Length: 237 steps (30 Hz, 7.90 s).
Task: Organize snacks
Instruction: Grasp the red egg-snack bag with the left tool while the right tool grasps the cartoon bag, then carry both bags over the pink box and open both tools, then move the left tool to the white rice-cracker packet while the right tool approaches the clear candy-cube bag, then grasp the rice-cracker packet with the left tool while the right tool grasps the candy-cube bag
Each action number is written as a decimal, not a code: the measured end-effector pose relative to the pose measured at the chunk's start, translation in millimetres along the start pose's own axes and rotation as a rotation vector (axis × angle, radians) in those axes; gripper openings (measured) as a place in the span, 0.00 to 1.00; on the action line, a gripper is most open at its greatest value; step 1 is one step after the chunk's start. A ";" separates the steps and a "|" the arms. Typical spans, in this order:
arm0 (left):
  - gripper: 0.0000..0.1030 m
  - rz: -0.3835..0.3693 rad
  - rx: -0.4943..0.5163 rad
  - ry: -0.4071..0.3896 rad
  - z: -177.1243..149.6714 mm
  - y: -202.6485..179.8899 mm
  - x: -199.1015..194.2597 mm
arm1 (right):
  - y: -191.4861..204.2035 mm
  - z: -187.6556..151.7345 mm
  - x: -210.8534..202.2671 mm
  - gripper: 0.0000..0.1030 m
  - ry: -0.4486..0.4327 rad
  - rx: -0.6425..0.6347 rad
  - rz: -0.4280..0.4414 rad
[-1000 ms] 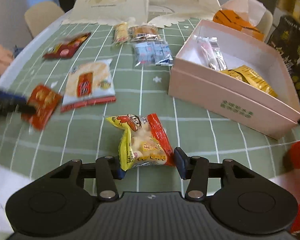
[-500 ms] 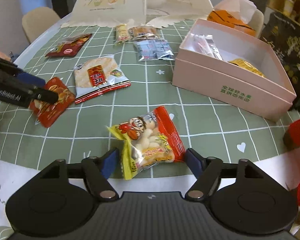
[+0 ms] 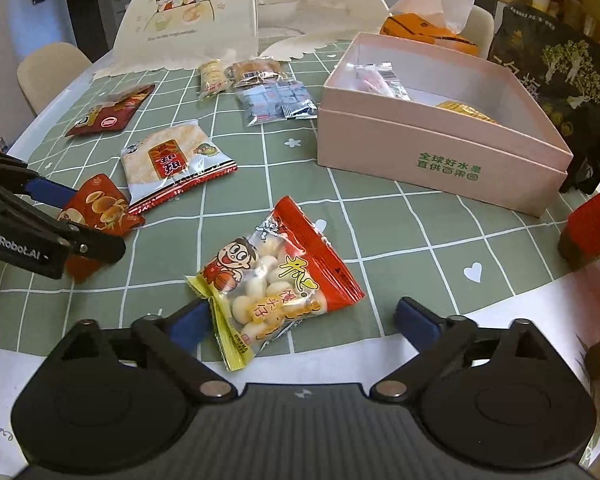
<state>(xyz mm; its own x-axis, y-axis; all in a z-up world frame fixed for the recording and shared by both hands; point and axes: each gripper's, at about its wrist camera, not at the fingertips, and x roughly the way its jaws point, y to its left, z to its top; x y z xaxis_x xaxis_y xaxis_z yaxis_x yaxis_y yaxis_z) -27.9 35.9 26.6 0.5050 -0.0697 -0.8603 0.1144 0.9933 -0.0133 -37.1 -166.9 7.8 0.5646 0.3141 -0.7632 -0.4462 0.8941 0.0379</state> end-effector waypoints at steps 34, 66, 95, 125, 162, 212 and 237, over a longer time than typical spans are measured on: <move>0.79 0.001 -0.156 -0.024 -27.6 -5.8 -17.5 | 25.5 30.0 8.8 0.90 0.117 -0.085 0.051; 0.79 -0.380 0.013 -0.295 223.2 -80.9 -29.7 | -77.7 66.4 -105.4 0.55 -0.083 0.092 -0.057; 0.63 -0.181 0.006 -0.306 195.8 -100.4 50.2 | -131.8 134.6 -111.2 0.55 -0.176 0.151 -0.150; 0.66 0.057 -0.149 -0.180 32.2 12.5 14.7 | -8.2 133.2 -1.4 0.70 -0.028 -0.058 0.000; 0.62 -0.078 -0.445 -0.128 -30.4 44.2 -34.4 | 33.0 73.4 10.8 0.38 0.179 -0.044 0.294; 0.62 -0.086 -0.223 -0.120 -19.1 -4.0 -54.5 | -3.6 83.9 1.8 0.54 0.148 -0.138 0.121; 0.62 -0.067 -0.305 -0.088 -28.4 7.9 -46.0 | 13.2 78.0 44.7 0.70 0.130 0.019 -0.009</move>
<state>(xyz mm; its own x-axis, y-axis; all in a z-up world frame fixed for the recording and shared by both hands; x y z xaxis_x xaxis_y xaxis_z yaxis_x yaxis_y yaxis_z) -74.6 49.5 51.6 0.5786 -0.1305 -0.8051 -0.1047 0.9671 -0.2320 36.4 -116.2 24.6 0.4733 0.2627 -0.8408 -0.4276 0.9030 0.0414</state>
